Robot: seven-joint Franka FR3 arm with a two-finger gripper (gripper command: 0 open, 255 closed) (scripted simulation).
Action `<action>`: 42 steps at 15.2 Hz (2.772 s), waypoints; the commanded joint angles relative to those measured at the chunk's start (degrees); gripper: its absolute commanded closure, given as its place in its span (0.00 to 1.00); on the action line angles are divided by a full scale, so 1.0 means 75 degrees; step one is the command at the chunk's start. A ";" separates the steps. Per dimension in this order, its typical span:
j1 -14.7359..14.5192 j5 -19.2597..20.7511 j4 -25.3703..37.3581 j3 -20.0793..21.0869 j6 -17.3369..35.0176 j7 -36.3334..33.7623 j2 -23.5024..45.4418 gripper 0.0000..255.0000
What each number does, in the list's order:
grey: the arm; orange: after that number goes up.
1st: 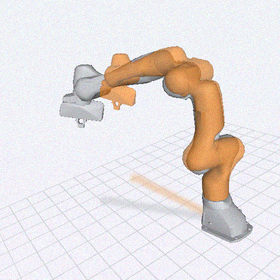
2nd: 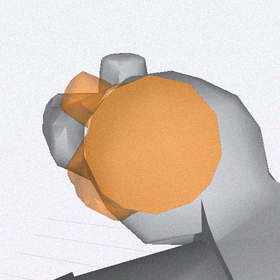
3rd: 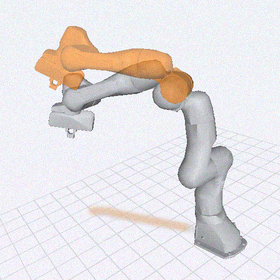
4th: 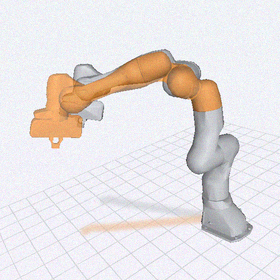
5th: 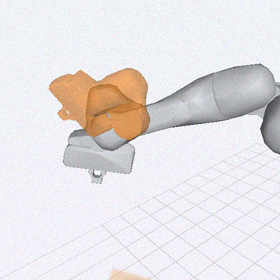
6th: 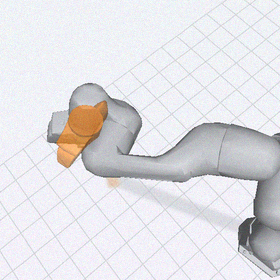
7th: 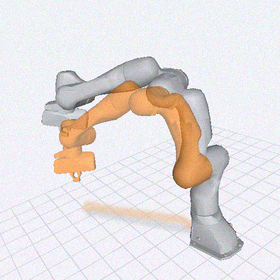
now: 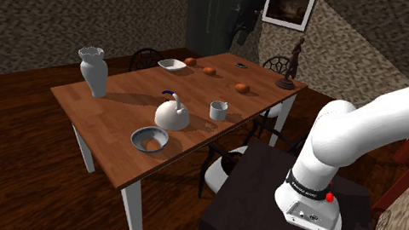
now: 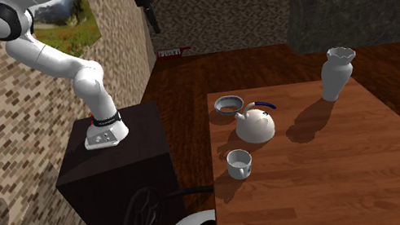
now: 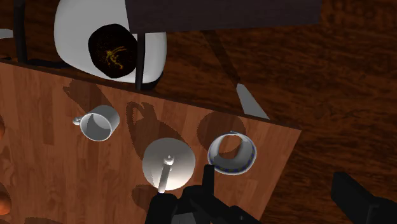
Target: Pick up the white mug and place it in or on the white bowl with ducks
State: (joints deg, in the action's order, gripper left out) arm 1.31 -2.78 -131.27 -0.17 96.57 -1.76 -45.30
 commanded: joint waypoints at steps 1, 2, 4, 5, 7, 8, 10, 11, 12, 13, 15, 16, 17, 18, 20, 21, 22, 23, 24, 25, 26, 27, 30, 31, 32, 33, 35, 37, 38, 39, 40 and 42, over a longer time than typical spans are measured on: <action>0.0000 0.0000 0.0000 0.0000 0.0000 0.0000 0.0000 0.00; 0.0030 0.0061 -0.0173 -0.0082 0.0204 0.0109 0.0046 0.00; 0.0094 0.0182 -0.0495 -0.0250 0.0619 0.0326 0.0169 0.00; 0.0129 0.0241 -0.0643 -0.0334 0.0830 0.0434 0.0245 0.00; 0.0196 0.0360 -0.0912 -0.0509 0.1260 0.0647 0.0431 0.00; 0.0231 0.0418 -0.1032 -0.0597 0.1479 0.0753 0.0539 0.00; 0.0299 0.0530 -0.1246 -0.0778 0.1922 0.0964 0.0790 0.00; 0.0334 0.0583 -0.1339 -0.0870 0.2147 0.1070 0.0931 0.00; 0.0368 0.0633 -0.1422 -0.0962 0.2374 0.1176 0.1084 0.00; 0.0400 0.0681 -0.1495 -0.1056 0.2602 0.1282 0.1247 0.00; 0.0459 0.0767 -0.1610 -0.1246 0.3061 0.1496 0.1605 0.00; 0.0487 0.0804 -0.1653 -0.1341 0.3292 0.1605 0.1800 0.00; 0.0514 0.0835 -0.1685 -0.1437 0.3522 0.1715 0.2005 0.00; 0.0535 0.0861 -0.1706 -0.1536 0.3751 0.1826 0.2219 0.00; 0.0572 0.0891 -0.1717 -0.1733 0.4207 0.2057 0.2675 0.00; 0.0587 0.0893 -0.1707 -0.1831 0.4432 0.2178 0.2916 0.00; 0.0597 0.0886 -0.1686 -0.1931 0.4654 0.2302 0.3165 0.00; 0.0603 0.0868 -0.1655 -0.2032 0.4873 0.2431 0.3421 0.00; 0.0607 0.0837 -0.1613 -0.2131 0.5087 0.2566 0.3685 0.00; 0.0608 0.0792 -0.1560 -0.2230 0.5297 0.2708 0.3956 0.00; 0.0608 0.0731 -0.1497 -0.2326 0.5502 0.2858 0.4233 0.00; 0.0607 0.0654 -0.1424 -0.2418 0.5700 0.3017 0.4516 0.00; 0.0605 0.0307 -0.1142 -0.2667 0.6251 0.3556 0.5397 0.00; 0.0615 0.0152 -0.1027 -0.2731 0.6417 0.3757 0.5700 0.00; 0.0634 -0.0021 -0.0902 -0.2781 0.6573 0.3969 0.6007 0.00; 0.0660 -0.0210 -0.0766 -0.2820 0.6718 0.4188 0.6316 0.00; 0.0765 -0.0616 -0.0462 -0.2836 0.6973 0.4638 0.6938 0.00; 0.0936 -0.1023 -0.0117 -0.2779 0.7184 0.5078 0.7556 0.00; 0.1046 -0.1212 0.0070 -0.2724 0.7274 0.5283 0.7861 0.00; 0.1163 -0.1388 0.0266 -0.2663 0.7355 0.5476 0.8163 0.00; 0.1288 -0.1549 0.0471 -0.2594 0.7426 0.5656 0.8462 0.00; 0.1554 -0.1817 0.0908 -0.2442 0.7545 0.5970 0.9051 0.00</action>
State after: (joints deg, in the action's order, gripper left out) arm 11.68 -15.17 -126.15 -18.94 152.76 41.24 20.27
